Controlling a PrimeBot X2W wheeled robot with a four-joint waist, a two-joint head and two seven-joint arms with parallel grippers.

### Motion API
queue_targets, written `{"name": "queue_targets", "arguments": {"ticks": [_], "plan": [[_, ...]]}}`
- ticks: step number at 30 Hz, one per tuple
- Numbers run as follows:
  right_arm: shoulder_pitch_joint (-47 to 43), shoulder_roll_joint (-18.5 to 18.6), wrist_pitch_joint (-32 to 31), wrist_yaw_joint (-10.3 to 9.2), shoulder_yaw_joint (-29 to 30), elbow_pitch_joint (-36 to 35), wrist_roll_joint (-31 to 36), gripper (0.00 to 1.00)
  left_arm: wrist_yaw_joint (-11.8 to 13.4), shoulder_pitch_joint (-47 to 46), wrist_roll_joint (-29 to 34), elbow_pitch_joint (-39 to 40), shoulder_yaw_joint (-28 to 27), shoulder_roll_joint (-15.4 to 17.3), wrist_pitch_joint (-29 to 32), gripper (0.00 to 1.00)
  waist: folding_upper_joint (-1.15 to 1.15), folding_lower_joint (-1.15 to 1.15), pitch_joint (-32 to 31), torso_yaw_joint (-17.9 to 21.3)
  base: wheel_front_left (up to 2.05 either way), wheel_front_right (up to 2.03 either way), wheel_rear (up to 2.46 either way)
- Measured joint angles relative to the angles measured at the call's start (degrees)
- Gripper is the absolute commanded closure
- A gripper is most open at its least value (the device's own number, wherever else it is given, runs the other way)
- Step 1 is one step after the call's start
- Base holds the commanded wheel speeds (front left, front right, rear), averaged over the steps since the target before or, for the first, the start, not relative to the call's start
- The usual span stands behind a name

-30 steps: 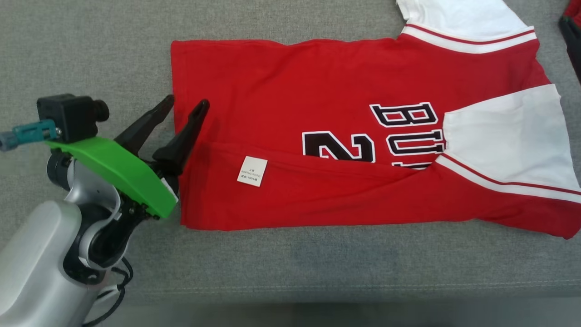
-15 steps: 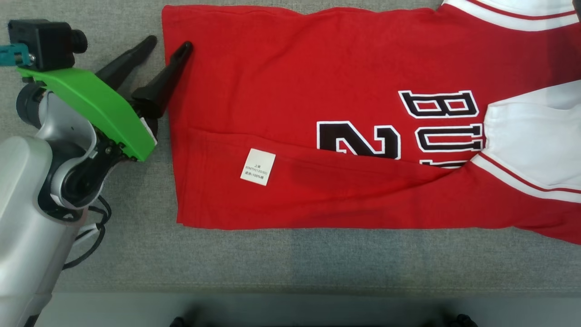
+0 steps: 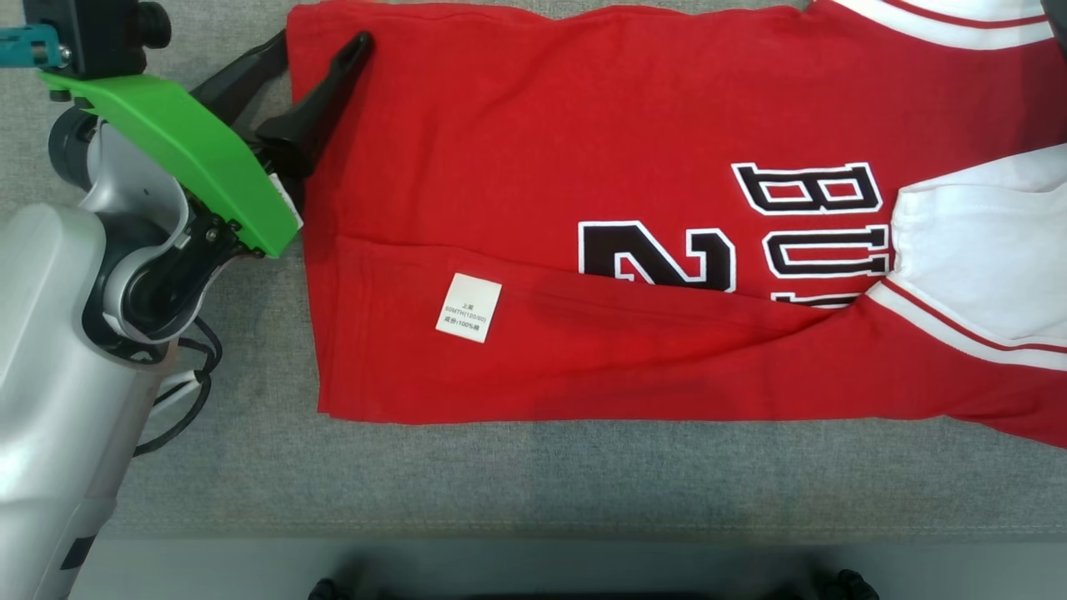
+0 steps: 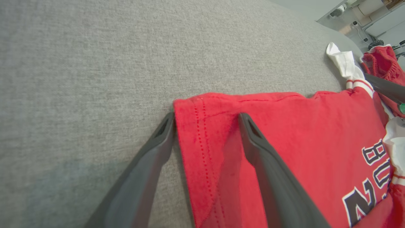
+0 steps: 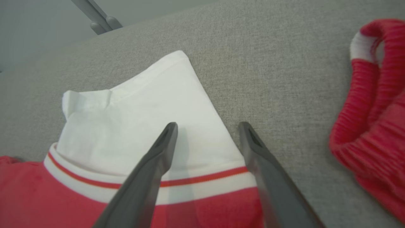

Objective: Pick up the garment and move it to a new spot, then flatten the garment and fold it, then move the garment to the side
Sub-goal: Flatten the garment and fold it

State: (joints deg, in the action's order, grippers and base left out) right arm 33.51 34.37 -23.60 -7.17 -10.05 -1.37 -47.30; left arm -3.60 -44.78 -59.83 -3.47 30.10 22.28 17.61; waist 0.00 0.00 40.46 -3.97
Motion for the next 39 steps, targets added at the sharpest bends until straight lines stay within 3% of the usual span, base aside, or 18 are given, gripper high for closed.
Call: {"name": "queue_targets", "arguments": {"ticks": [4,5,6,7,9,14,22,34,35,36,38,39], "plan": [[0.4,-0.4,0.0,0.00,-0.4,0.9,0.6,0.00,-0.8,-0.5,0.0,-0.9,0.6,-0.4,0.1,0.00,0.00,0.00,-0.2,0.0,0.00,0.00,0.00],[0.5,-0.4,0.0,0.00,-0.5,1.2,0.6,0.00,-0.9,-0.6,0.0,-1.2,0.7,-0.5,0.2,0.04,0.00,0.00,-0.3,-0.1,0.00,0.00,0.00],[0.6,-0.4,0.0,0.00,-0.5,1.4,0.7,0.00,-0.9,-0.8,-0.2,-1.4,0.7,-0.7,0.5,0.28,0.00,0.00,-0.4,-0.1,0.00,0.00,0.00],[0.8,-0.5,0.0,0.00,-0.6,1.6,0.9,0.00,-0.9,-0.9,-0.4,-1.6,0.7,-0.8,0.5,0.36,0.00,0.00,-0.4,-0.2,0.00,0.00,0.00],[1.2,-0.5,0.0,0.00,-0.7,2.1,1.0,0.00,-1.0,-1.0,-0.5,-1.8,1.1,-1.2,0.6,0.39,0.00,0.00,-0.5,-0.3,0.00,0.00,0.00],[1.9,-0.1,-0.7,0.00,-0.9,2.8,1.0,0.00,-1.5,-1.0,-0.9,-2.0,2.0,-2.1,0.6,0.57,0.00,0.00,-0.6,-0.7,0.00,0.00,0.00],[5.1,0.7,-4.0,0.40,-2.9,4.3,1.1,0.00,-2.1,-1.3,-1.0,-3.3,2.5,-3.1,0.6,0.67,0.00,0.00,-0.7,-1.6,0.00,0.00,0.00],[7.4,0.7,-6.8,1.62,-4.5,5.5,0.9,0.00,-2.9,-1.4,-2.5,-5.2,3.3,-3.5,0.5,0.96,0.00,0.00,-1.5,-2.4,0.00,0.00,0.00],[7.4,0.7,-6.8,1.62,-4.5,5.5,0.9,0.09,-2.9,-1.4,-2.5,-5.2,3.3,-3.5,0.5,0.98,0.00,0.00,-1.5,-2.4,0.00,0.00,0.00],[7.4,0.7,-7.0,1.62,-4.5,5.5,0.9,0.24,-3.0,-1.4,-2.5,-5.3,3.3,-3.5,0.5,1.00,0.00,0.00,-1.5,-2.5,0.00,0.00,0.00],[7.7,0.6,-7.3,1.60,-4.7,5.8,0.9,0.84,-3.0,-1.4,-2.6,-5.3,3.3,-3.6,0.4,1.00,0.00,0.00,-1.5,-2.5,0.00,0.00,0.00],[7.9,0.6,-7.3,1.62,-4.8,5.9,0.9,0.95,-3.0,-1.4,-2.6,-5.4,3.3,-3.6,0.3,1.00,0.00,0.00,-1.5,-2.5,0.00,0.00,0.00]]}}
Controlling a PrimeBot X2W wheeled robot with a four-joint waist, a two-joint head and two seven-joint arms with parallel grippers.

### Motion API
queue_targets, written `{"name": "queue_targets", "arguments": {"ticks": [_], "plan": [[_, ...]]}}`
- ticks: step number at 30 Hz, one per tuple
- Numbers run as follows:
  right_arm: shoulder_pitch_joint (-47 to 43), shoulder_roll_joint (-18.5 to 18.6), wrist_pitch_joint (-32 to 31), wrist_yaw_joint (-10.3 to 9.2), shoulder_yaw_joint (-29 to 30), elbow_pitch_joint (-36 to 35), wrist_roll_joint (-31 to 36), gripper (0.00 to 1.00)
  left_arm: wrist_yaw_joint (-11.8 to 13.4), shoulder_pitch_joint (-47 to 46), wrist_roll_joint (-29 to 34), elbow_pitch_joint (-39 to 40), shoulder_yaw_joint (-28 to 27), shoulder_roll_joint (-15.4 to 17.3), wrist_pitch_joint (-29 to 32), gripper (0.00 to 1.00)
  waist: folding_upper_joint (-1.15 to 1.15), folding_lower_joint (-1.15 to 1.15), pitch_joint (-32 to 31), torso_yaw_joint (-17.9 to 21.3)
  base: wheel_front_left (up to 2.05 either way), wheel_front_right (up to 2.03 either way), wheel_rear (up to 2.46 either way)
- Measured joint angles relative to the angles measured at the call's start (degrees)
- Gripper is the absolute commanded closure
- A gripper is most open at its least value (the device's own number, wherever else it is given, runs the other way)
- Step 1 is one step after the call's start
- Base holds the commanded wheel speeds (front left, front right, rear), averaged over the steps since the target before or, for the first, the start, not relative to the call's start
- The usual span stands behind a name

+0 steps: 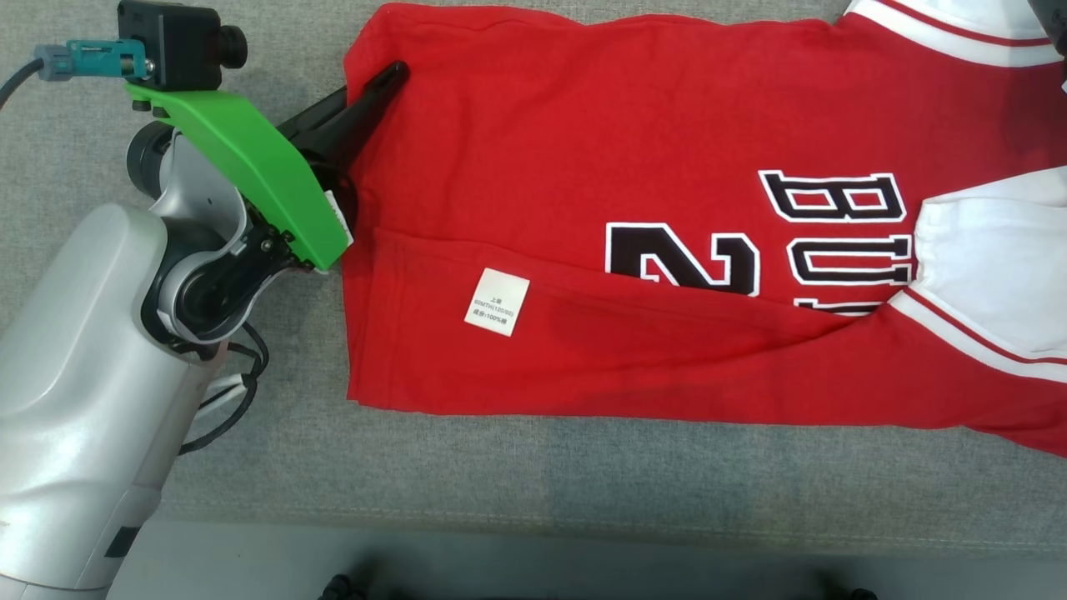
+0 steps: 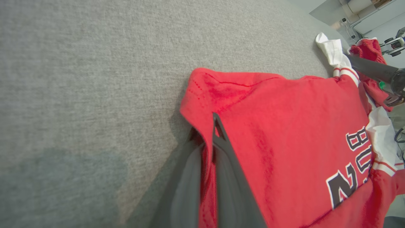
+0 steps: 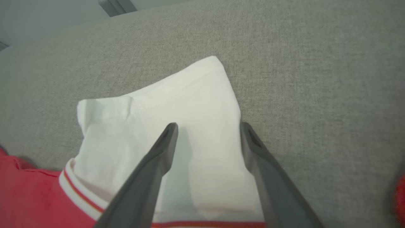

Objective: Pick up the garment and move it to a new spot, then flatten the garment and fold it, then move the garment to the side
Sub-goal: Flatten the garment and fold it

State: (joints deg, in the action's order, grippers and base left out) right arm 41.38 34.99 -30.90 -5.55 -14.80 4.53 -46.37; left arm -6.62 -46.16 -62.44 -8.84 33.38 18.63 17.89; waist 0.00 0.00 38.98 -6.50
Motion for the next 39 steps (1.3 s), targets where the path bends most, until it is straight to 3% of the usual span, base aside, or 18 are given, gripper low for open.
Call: {"name": "queue_targets", "arguments": {"ticks": [1,15,22,31,39], "plan": [[0.3,-0.1,0.0,0.00,-0.1,0.1,0.0,1.00,0.0,0.0,0.0,-0.1,0.0,0.0,-0.2,1.00,0.00,0.00,0.0,0.0,0.00,0.00,0.00],[0.6,-1.9,1.9,0.60,0.7,1.7,-0.4,1.00,-0.4,0.1,-0.8,-1.9,0.2,-0.9,-2.4,1.00,0.00,0.00,-0.7,0.2,0.00,0.00,0.00],[-0.5,-2.7,5.1,2.64,1.4,0.2,-1.7,1.00,-0.4,1.6,-0.8,-2.8,0.4,-1.0,-4.3,1.00,0.00,0.00,-2.4,0.7,0.00,0.00,0.00],[-8.9,-4.3,9.9,5.03,1.9,-3.7,-3.2,1.00,-0.4,6.1,-0.7,-2.3,0.7,-0.6,-8.4,1.00,0.00,0.00,-5.9,1.4,0.00,0.00,0.00],[-18.8,-5.7,12.2,5.22,1.8,-7.0,-4.7,1.00,-0.5,12.1,-0.9,-1.5,0.2,1.5,-11.3,1.00,0.00,0.00,-9.8,2.4,0.00,0.00,0.00]]}}
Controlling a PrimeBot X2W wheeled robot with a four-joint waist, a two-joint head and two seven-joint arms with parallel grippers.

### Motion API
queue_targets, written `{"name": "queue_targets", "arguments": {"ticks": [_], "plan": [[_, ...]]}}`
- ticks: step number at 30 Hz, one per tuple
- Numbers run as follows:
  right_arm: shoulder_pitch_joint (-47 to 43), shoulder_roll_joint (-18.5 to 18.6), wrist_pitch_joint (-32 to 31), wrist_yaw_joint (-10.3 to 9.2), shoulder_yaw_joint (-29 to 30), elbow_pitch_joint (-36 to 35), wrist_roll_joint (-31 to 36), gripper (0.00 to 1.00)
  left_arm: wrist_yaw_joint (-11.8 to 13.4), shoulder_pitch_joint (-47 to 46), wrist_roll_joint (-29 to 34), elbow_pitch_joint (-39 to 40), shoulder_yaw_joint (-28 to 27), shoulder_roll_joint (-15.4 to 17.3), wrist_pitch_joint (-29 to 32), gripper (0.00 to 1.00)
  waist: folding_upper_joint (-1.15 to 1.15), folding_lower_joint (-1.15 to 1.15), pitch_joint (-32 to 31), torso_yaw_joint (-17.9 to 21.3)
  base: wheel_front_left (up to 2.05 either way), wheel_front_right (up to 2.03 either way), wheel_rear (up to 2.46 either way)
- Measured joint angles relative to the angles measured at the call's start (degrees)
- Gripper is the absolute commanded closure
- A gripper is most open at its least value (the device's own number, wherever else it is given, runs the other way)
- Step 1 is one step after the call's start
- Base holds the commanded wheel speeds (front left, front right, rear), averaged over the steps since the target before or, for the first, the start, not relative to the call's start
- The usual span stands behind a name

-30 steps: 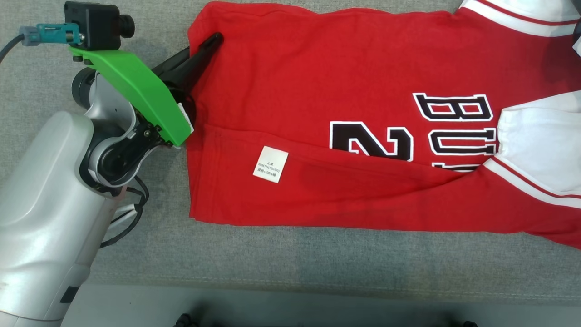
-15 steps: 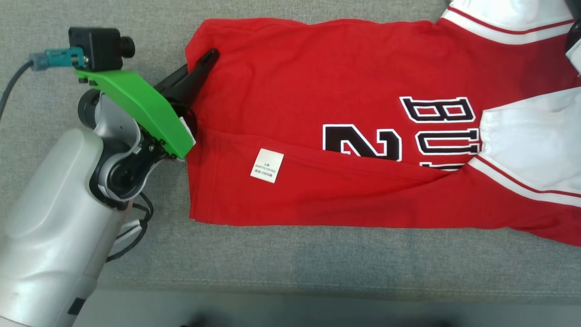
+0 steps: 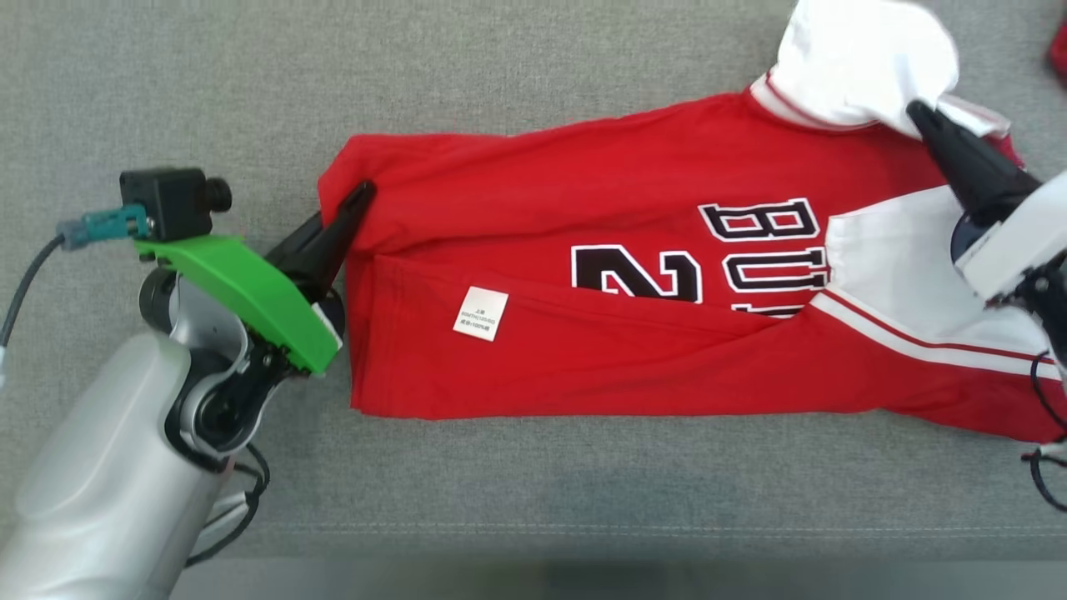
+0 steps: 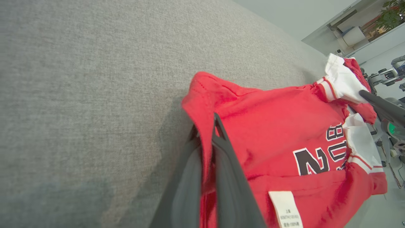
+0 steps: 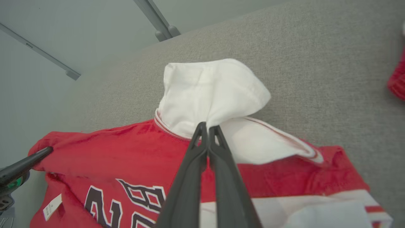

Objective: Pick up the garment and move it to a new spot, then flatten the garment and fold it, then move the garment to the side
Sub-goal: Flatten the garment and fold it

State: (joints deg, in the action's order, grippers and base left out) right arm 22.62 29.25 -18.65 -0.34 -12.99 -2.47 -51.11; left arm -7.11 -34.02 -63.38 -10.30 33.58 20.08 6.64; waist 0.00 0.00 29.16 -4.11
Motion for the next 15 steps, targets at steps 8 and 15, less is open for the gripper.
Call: {"name": "queue_targets", "arguments": {"ticks": [8,15], "plan": [[-7.6,-0.2,1.6,-0.37,1.2,-2.8,-1.2,1.00,0.0,5.1,-0.8,0.8,-0.4,1.2,-1.7,1.00,0.00,0.00,-3.1,2.4,0.00,0.00,0.00],[-12.5,0.2,3.1,-1.37,3.3,-6.3,-1.9,1.00,0.0,6.2,-2.4,2.5,-0.4,1.2,-2.5,1.00,0.00,0.00,-4.4,4.2,0.00,0.00,0.00]]}}
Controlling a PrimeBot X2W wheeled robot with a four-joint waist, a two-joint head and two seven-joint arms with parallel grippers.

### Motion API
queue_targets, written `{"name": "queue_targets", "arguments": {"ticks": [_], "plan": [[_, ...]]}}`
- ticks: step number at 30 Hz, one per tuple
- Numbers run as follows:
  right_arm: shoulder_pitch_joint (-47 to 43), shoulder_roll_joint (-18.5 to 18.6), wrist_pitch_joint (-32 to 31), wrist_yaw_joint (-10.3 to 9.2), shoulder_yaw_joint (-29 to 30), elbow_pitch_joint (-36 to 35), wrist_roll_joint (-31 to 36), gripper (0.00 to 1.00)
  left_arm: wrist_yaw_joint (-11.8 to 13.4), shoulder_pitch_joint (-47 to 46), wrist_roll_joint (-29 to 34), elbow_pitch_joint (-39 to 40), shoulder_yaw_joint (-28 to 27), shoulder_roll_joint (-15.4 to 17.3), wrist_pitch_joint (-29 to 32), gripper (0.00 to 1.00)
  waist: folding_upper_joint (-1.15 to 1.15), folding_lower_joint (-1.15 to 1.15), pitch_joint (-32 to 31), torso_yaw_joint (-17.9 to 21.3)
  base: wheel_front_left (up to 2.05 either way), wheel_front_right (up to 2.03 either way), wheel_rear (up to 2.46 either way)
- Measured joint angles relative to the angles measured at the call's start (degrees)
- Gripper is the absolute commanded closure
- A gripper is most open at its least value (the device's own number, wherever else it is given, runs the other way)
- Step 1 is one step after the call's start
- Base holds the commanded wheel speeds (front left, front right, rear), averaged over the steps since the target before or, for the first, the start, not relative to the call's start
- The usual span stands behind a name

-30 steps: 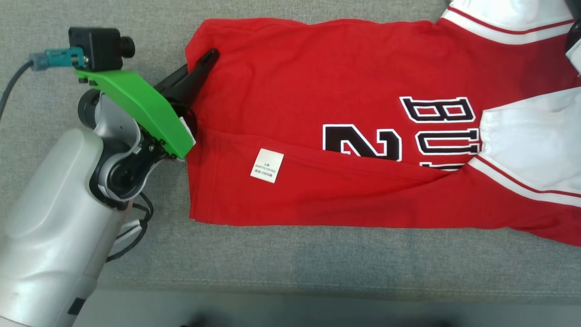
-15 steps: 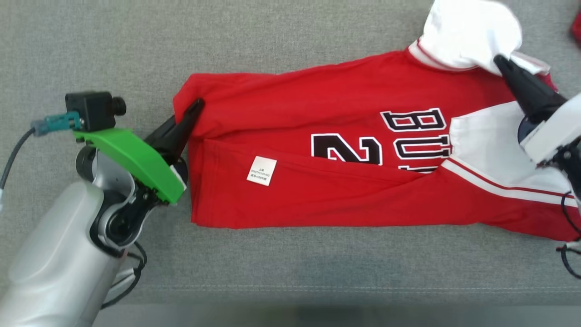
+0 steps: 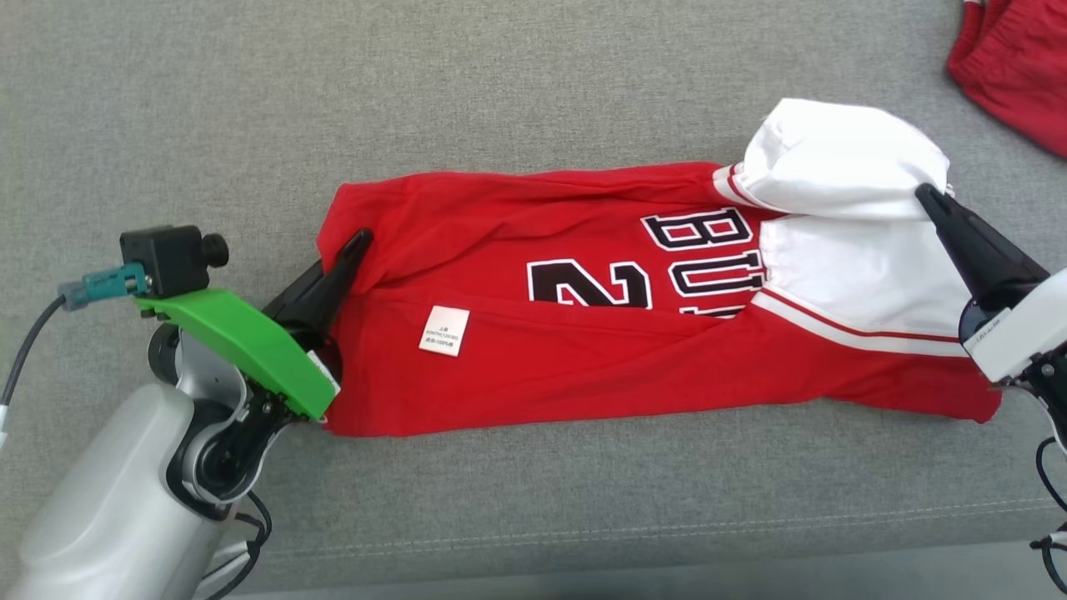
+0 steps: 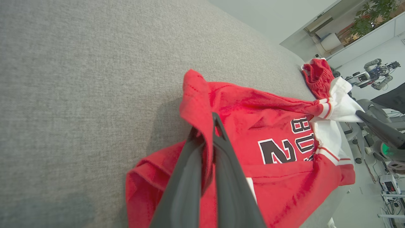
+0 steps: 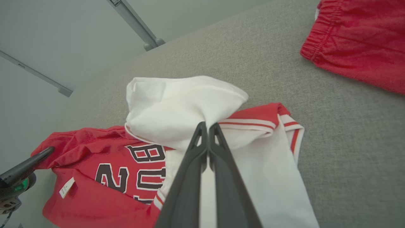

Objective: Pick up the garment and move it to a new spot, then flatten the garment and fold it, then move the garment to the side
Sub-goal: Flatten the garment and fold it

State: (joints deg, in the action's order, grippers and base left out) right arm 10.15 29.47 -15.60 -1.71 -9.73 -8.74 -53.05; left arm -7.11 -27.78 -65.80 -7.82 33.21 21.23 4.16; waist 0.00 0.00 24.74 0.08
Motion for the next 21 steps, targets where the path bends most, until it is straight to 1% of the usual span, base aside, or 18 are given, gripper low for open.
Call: {"name": "queue_targets", "arguments": {"ticks": [3,14,21], "plan": [[-1.9,0.0,0.5,-0.42,0.3,-0.8,0.0,1.00,0.0,1.4,-0.1,0.0,-0.2,0.2,-0.6,1.00,0.00,0.00,-0.5,0.5,0.00,0.00,0.00],[-7.7,-0.8,3.2,-0.67,1.0,-3.4,0.0,1.00,0.0,6.7,-1.7,1.1,-3.1,0.6,-5.0,1.00,0.00,0.00,-3.6,1.6,0.00,0.00,0.00],[-10.9,-1.2,4.7,-1.00,2.2,-5.7,-0.5,1.00,0.0,10.2,-2.1,1.8,-3.2,0.6,-6.1,1.00,0.00,0.00,-5.8,1.9,0.00,0.00,0.00]]}}
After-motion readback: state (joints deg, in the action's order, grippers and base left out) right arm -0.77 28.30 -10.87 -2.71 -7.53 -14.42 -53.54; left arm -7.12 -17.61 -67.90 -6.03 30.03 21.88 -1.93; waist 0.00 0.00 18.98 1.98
